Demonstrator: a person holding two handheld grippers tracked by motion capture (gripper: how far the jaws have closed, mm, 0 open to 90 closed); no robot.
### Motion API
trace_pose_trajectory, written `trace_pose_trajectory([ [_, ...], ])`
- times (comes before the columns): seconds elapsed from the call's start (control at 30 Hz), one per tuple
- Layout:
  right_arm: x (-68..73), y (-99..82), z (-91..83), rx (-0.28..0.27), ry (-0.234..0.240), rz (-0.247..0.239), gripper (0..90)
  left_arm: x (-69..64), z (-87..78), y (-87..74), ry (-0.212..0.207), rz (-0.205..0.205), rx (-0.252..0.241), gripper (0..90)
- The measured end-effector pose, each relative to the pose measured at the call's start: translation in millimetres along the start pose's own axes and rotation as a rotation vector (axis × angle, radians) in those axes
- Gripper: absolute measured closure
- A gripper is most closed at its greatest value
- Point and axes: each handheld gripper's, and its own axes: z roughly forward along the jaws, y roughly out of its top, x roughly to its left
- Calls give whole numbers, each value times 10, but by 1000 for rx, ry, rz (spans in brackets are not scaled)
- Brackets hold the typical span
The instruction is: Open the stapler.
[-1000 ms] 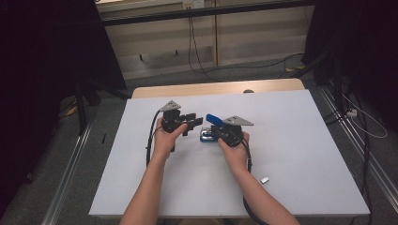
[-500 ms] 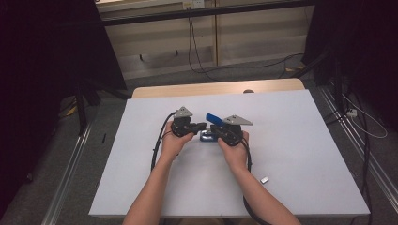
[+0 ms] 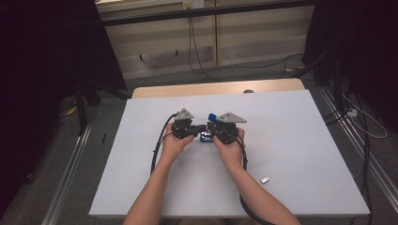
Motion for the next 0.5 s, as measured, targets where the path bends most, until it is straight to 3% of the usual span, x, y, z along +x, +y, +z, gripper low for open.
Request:
trace_pose_trajectory([
  [0.2,-61,72,-73,-8,-28,-1,900,-8,26,-22,12,9,10,900],
  [0.33,-77,73,-155,-35,-106,-28,900,-12,28,-29,15,19,14,900],
  [0.5,-143,86,-221,-34,-121,-31,900,-14,31,-30,15,21,13,900],
])
